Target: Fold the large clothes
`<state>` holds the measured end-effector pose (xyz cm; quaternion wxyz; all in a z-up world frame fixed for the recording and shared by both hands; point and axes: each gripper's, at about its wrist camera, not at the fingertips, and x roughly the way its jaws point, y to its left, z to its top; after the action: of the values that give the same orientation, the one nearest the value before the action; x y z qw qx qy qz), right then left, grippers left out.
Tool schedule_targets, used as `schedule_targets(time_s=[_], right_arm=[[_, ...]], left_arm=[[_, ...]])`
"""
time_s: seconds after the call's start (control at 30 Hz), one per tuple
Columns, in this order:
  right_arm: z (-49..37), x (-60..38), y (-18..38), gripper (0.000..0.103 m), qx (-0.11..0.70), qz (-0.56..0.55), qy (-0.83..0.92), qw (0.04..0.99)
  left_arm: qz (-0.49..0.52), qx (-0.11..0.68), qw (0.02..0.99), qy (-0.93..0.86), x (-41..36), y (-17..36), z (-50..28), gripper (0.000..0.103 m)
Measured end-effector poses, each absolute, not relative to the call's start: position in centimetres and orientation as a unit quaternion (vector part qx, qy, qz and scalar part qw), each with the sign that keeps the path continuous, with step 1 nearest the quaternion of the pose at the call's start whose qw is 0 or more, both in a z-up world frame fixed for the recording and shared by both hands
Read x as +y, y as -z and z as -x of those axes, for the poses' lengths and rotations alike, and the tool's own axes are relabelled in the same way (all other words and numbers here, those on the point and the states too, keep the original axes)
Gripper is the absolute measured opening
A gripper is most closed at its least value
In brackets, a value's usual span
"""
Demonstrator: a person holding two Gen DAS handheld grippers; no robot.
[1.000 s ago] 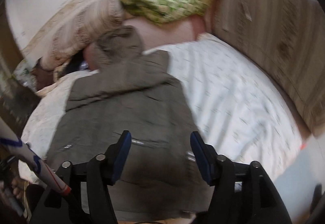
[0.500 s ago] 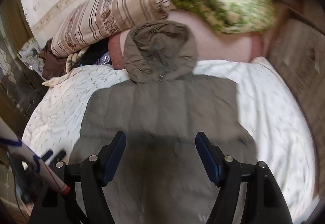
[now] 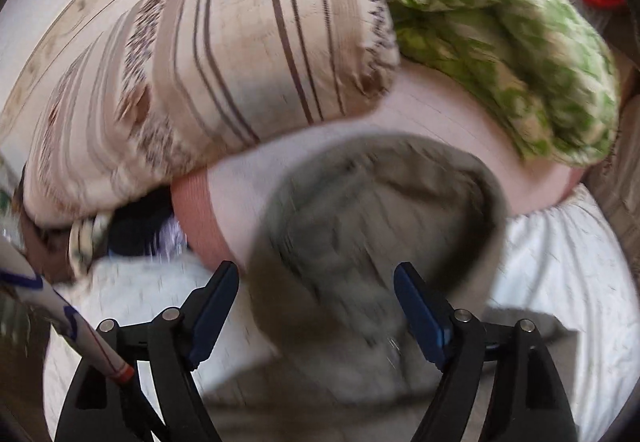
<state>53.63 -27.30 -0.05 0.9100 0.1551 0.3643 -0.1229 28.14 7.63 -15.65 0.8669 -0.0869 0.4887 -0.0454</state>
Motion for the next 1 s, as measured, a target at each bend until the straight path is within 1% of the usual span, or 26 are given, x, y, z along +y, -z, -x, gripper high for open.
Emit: schedule_targets(time_s=[0.2, 0.23, 0.27, 0.3, 0.33, 0.4, 0.5, 0.63, 0.73, 0.87, 1.0], right_arm=[[-60.1, -27.8, 2.8, 0.086, 0.379, -0.186, 0.141, 0.896], [-60.6, -27.9, 3.4, 0.082, 0.385, -0.186, 0.143, 0.893], [-60.8, -27.9, 3.8, 0.072, 0.388, -0.184, 0.147, 0.891], [-60.9, -27.9, 4.1, 0.034, 0.391, -0.178, 0.152, 0.890], [-60.7, -27.8, 4.4, 0.010, 0.399, -0.175, 0.147, 0.888], [-59.6, -27.3, 4.2, 0.010, 0.403, -0.162, 0.135, 0.891], [-55.8, -25.5, 2.3, 0.009, 0.393, -0.112, 0.125, 0.904], [-49.0, -23.8, -0.4, 0.008, 0.386, -0.093, 0.099, 0.913], [-42.3, -22.0, -2.1, 0.008, 0.383, -0.081, 0.069, 0.918], [-33.8, -19.9, -0.8, 0.008, 0.401, -0.088, 0.031, 0.911], [-27.4, -18.7, 4.8, 0.008, 0.437, -0.105, 0.010, 0.893]], left_arm=[[0.089, 0.497, 0.862, 0.045, 7.5, 16.5, -28.3, 0.066], [0.085, 0.497, 0.863, 0.045, 7.4, 16.5, -28.4, 0.066], [0.082, 0.496, 0.863, 0.044, 7.3, 16.5, -28.4, 0.066], [0.080, 0.496, 0.864, 0.043, 7.3, 16.5, -28.4, 0.066], [0.078, 0.495, 0.864, 0.041, 7.2, 16.4, -28.3, 0.066], [0.075, 0.492, 0.866, 0.039, 7.1, 16.1, -28.2, 0.066], [0.075, 0.489, 0.868, 0.043, 7.0, 15.6, -27.9, 0.066], [0.085, 0.485, 0.869, 0.052, 7.1, 15.0, -27.2, 0.066], [0.092, 0.474, 0.874, 0.055, 7.5, 14.1, -26.5, 0.066], [0.105, 0.462, 0.879, 0.057, 8.3, 13.3, -25.9, 0.066], [0.108, 0.457, 0.881, 0.049, 8.9, 13.1, -25.8, 0.066]])
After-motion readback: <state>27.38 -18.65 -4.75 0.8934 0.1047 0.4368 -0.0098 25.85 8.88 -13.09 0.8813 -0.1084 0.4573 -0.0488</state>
